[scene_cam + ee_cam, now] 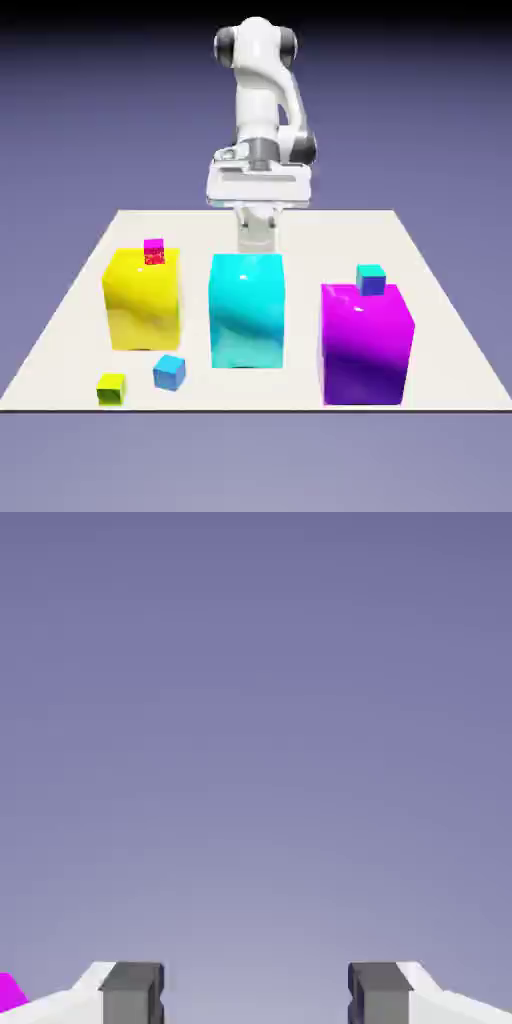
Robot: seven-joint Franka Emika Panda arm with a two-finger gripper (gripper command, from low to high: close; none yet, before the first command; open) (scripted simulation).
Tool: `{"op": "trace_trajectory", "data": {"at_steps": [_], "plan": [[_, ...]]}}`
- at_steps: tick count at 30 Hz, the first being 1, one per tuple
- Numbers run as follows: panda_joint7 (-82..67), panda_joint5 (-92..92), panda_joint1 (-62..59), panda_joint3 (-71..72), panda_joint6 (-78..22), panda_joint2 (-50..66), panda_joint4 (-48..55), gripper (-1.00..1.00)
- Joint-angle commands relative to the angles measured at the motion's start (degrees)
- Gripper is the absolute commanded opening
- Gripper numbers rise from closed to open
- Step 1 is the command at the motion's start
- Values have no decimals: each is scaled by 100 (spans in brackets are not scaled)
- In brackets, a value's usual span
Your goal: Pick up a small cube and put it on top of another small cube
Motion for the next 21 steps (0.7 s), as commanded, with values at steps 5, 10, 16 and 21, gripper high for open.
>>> {"op": "trace_trajectory", "data": {"at_steps": [5, 10, 16, 21], "plan": [[-1246, 901, -500, 42, -73, 940, 541, 0], [-2492, 1802, -1001, 85, -146, 1880, 1082, 0], [-3987, 2883, -1601, 135, -233, 3008, 1731, 0], [-5233, 3784, -2101, 178, -306, 3948, 2271, 0]]}}
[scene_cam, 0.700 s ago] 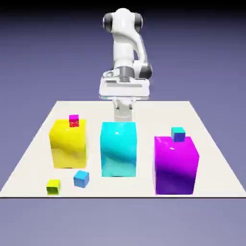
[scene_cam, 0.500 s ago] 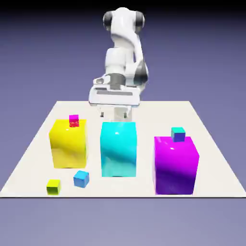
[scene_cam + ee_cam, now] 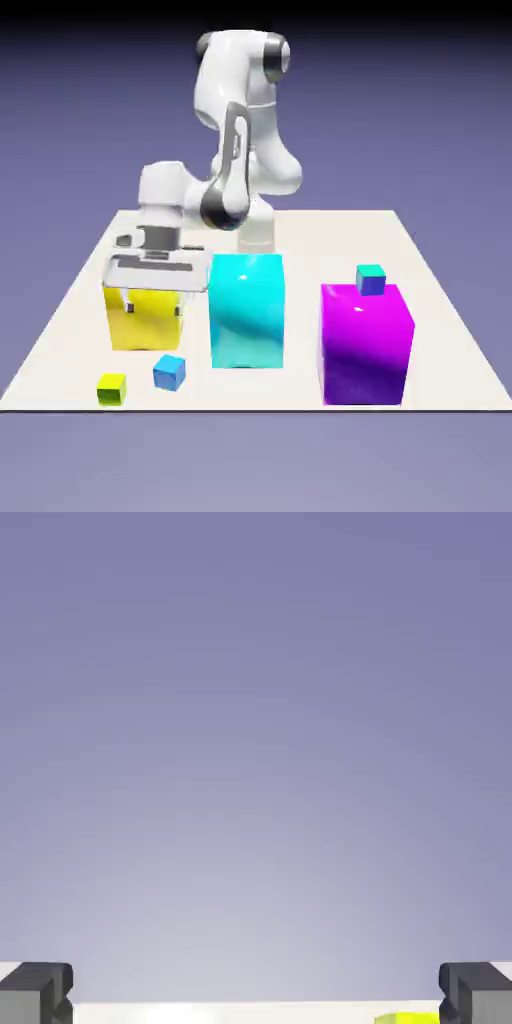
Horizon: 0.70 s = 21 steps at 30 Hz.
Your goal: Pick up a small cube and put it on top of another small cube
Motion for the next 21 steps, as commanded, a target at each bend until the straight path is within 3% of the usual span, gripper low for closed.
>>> {"op": "trace_trajectory", "data": {"at_steps": [1, 9, 17, 18, 21], "plan": [[-250, 180, -100, 8, -15, 188, 108, 0], [-2241, 1620, -900, 76, -131, 1691, 973, 0], [-2962, 2186, -1330, 700, 400, 2896, 1787, 0], [-2962, 2186, -1330, 700, 400, 2896, 1787, -100], [-2718, 1994, -1183, 483, 214, 2481, 1506, -100]]}}
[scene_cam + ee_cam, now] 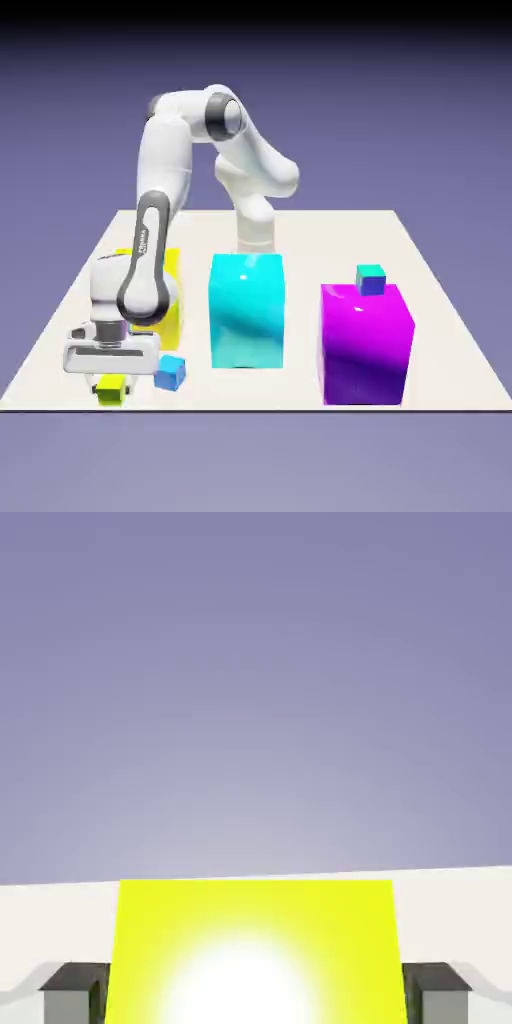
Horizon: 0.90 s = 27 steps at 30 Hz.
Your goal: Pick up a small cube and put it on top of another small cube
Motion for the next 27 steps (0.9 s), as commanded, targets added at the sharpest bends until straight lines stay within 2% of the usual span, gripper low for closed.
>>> {"op": "trace_trajectory", "data": {"at_steps": [1, 5, 27], "plan": [[122, -96, 74, -109, -88, -208, -141, -100], [455, -358, 275, -406, -341, -774, -524, -100], [5937, -3787, 3829, 358, -2070, -4690, -2182, -100]]}}
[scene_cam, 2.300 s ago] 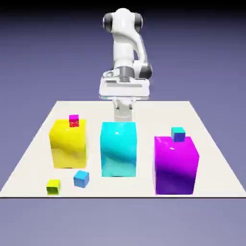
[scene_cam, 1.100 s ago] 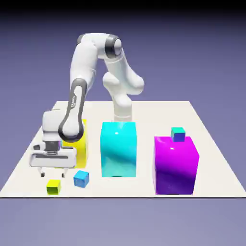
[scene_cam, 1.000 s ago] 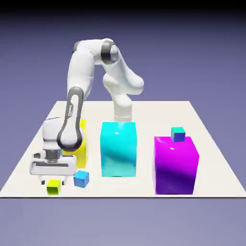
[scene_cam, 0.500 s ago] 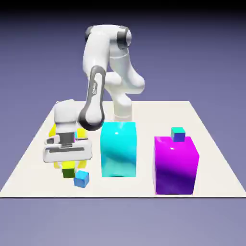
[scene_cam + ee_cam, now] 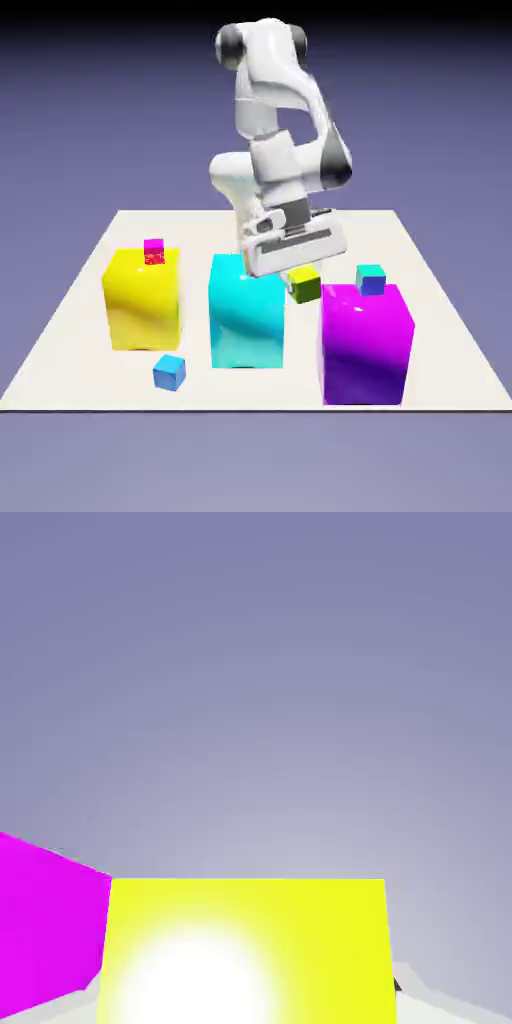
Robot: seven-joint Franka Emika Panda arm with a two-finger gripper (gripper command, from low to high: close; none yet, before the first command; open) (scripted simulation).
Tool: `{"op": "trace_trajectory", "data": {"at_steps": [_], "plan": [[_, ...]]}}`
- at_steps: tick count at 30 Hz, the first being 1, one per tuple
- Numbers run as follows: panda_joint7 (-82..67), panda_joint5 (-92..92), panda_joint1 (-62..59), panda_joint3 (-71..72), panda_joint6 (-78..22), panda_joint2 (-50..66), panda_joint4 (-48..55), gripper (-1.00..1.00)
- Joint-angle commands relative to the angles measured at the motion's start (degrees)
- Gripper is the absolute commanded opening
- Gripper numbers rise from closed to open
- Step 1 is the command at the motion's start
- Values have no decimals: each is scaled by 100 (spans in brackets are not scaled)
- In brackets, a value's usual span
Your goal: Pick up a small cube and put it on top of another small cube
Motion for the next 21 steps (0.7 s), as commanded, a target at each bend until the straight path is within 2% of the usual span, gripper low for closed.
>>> {"op": "trace_trajectory", "data": {"at_steps": [1, 8, 9, 14, 15, 16, 21], "plan": [[252, -159, 161, 35, -76, -178, -76, -100], [1955, -1225, 1265, 273, -613, -1395, -591, -100], [1955, -1225, 1265, 273, -613, -1395, -591, -100], [2037, -1329, 1199, 422, 601, -369, -780, -100], [2037, -1329, 1199, 422, 601, -369, -780, 100], [2037, -1329, 1199, 422, 601, -369, -780, 100], [1955, -1225, 1265, 273, -613, -1395, -591, 100]]}}
